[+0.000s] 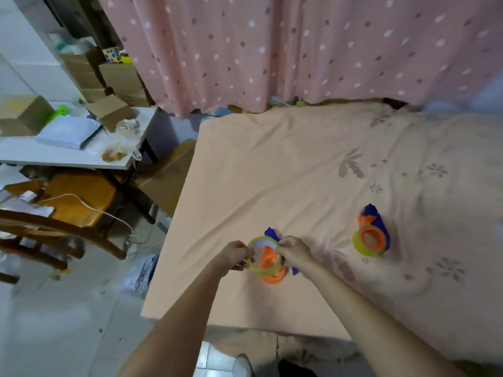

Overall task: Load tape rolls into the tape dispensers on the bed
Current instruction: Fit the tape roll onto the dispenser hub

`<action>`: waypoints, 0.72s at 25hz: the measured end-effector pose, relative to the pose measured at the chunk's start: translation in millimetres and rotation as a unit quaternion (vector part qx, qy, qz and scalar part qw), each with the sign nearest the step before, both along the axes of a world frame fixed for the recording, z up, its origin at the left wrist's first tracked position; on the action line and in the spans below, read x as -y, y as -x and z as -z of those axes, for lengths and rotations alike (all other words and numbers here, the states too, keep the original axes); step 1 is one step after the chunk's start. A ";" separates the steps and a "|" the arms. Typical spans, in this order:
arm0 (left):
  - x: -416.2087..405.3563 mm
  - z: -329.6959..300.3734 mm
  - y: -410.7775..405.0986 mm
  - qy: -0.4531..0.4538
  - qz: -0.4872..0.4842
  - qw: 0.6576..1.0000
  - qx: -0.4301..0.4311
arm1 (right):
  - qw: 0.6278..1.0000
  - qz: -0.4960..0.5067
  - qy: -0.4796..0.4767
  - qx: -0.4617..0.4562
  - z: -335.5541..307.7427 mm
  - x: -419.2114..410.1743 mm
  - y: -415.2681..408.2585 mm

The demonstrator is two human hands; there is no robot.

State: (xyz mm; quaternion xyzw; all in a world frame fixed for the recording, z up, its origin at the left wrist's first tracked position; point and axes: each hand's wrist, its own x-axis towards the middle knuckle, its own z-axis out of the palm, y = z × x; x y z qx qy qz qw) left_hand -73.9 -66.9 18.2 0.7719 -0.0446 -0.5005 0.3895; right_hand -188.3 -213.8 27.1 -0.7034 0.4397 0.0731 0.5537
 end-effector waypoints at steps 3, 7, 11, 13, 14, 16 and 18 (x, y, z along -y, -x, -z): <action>13.8 25.3 12.8 0.003 -0.029 0.999 0.018 | 0.998 0.014 0.059 -0.035 19.6 0.4 10.8; 24.2 46.5 32.6 -0.046 -0.025 0.991 0.125 | 0.991 -0.025 0.119 -0.053 36.5 -1.8 18.0; 26.3 61.3 41.7 -0.080 -0.004 0.984 0.158 | 0.984 -0.057 0.161 -0.048 46.3 -6.0 24.0; 27.3 68.0 44.3 -0.093 0.008 0.982 0.166 | 0.980 -0.075 0.177 -0.056 49.7 -7.5 24.4; 27.3 70.7 45.2 -0.095 0.010 0.982 0.163 | 0.976 -0.097 0.183 -0.070 51.0 -8.6 24.1; 27.5 75.7 44.9 -0.102 0.011 0.983 0.154 | 0.964 -0.148 0.192 -0.106 54.4 -10.1 23.1; 27.9 80.0 43.5 -0.106 0.013 0.984 0.145 | 0.951 -0.167 0.237 -0.111 51.2 -8.7 22.1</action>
